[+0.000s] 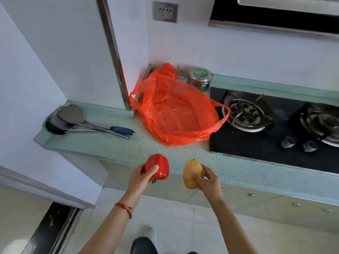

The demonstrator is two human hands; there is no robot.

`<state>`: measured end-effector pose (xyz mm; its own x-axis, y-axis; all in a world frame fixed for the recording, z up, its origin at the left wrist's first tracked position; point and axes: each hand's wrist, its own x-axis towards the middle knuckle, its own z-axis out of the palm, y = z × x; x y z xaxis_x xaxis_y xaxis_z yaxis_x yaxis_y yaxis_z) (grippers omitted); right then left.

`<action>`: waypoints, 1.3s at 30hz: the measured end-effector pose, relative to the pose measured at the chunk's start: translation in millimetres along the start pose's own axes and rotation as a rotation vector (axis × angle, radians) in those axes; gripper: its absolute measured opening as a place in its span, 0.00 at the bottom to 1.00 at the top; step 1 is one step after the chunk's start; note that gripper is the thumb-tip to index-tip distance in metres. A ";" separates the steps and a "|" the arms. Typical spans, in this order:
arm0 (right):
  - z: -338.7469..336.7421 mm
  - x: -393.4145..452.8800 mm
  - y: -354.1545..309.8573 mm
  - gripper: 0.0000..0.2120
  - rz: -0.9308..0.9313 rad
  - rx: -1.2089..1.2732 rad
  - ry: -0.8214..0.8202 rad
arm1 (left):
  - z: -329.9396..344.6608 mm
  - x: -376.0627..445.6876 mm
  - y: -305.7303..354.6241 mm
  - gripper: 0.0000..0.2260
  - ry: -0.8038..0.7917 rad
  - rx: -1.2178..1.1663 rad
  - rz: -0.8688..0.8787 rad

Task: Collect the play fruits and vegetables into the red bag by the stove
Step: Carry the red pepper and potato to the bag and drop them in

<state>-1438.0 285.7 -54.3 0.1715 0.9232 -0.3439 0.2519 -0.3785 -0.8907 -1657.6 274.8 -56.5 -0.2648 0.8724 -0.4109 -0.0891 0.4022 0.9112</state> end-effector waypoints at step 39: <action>45.4 336.4 -118.6 0.30 0.026 -0.084 0.017 | 125.0 340.8 140.2 0.10 -0.056 0.103 -0.058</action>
<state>-1453.5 644.1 -77.8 0.1946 0.9120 -0.3611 0.3259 -0.4073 -0.8531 -1640.3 663.2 -72.3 -0.2074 0.8599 -0.4664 -0.0027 0.4763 0.8793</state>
